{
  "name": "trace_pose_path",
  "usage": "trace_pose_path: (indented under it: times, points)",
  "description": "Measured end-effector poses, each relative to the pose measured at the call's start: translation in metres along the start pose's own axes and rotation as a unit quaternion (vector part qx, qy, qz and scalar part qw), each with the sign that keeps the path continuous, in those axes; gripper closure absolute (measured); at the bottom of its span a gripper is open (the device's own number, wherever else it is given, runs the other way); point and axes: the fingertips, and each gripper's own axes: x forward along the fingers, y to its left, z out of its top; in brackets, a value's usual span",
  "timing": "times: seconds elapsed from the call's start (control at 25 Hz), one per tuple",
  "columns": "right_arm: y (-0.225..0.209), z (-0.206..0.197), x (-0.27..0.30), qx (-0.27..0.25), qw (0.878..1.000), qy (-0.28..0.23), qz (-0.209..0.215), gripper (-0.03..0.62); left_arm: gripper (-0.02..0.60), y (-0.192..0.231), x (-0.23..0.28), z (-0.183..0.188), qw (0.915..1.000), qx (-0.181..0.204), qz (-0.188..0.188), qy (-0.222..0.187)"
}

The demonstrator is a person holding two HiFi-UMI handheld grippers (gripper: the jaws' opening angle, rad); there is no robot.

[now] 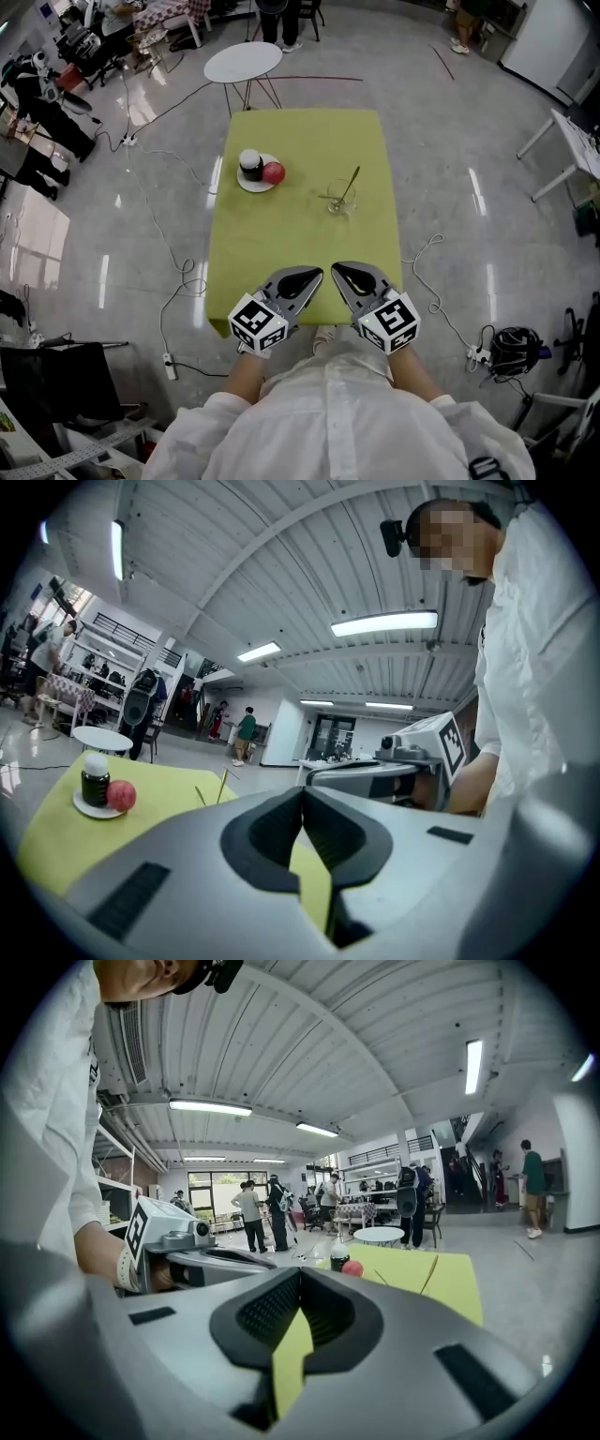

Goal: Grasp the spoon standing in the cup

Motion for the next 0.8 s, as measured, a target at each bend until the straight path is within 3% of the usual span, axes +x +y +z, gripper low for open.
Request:
trace_pose_path:
  times: [0.52,0.8]
  points:
    - [-0.04,0.002,0.027,0.011,1.0,0.004,0.003,0.589,0.577,0.04,0.04,0.003,1.0,-0.001,0.0,0.001]
    - [-0.062,-0.002,0.033,0.011,1.0,0.014,-0.02,0.589,0.577,0.053,0.053,-0.003,0.9999,-0.001,-0.01,0.013]
